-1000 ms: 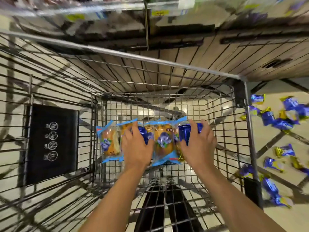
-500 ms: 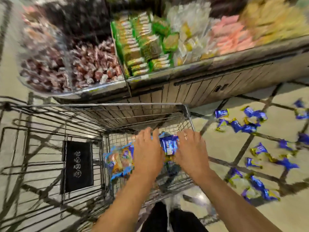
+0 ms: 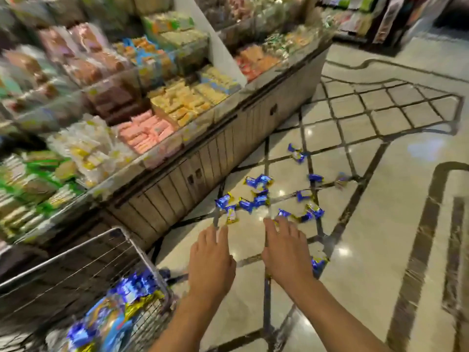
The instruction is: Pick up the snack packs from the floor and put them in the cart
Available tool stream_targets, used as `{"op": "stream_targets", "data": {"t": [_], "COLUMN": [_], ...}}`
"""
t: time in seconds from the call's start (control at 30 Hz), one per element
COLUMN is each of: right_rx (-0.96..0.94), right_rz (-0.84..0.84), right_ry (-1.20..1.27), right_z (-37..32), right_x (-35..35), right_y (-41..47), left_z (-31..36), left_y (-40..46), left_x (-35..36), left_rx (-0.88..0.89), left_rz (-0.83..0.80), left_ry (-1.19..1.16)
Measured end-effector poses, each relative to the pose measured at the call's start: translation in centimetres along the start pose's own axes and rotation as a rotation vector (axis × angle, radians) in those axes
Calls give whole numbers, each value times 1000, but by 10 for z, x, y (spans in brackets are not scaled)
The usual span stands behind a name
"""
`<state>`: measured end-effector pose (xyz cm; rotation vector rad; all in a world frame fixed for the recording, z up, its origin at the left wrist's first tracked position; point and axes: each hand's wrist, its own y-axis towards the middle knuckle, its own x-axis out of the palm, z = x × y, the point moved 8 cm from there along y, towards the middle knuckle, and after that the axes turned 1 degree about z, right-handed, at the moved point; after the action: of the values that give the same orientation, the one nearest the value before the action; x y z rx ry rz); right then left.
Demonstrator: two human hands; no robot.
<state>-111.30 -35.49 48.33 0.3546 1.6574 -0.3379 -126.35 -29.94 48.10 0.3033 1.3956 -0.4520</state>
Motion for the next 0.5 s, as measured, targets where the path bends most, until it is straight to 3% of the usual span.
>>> {"op": "stream_targets", "data": {"t": [0.23,0.5], "right_rx": [255,337], "right_rz": [22,105], "right_ry": [-7,45], "right_z": [252,409], "right_x": [-45,-76], "right_y": [-5,44], "left_z": [234,399], "left_y": [37,131], "left_x": [33,30], "left_rx": [216,328], "left_rz": [-49,-16], "left_ry": [0,-24]}}
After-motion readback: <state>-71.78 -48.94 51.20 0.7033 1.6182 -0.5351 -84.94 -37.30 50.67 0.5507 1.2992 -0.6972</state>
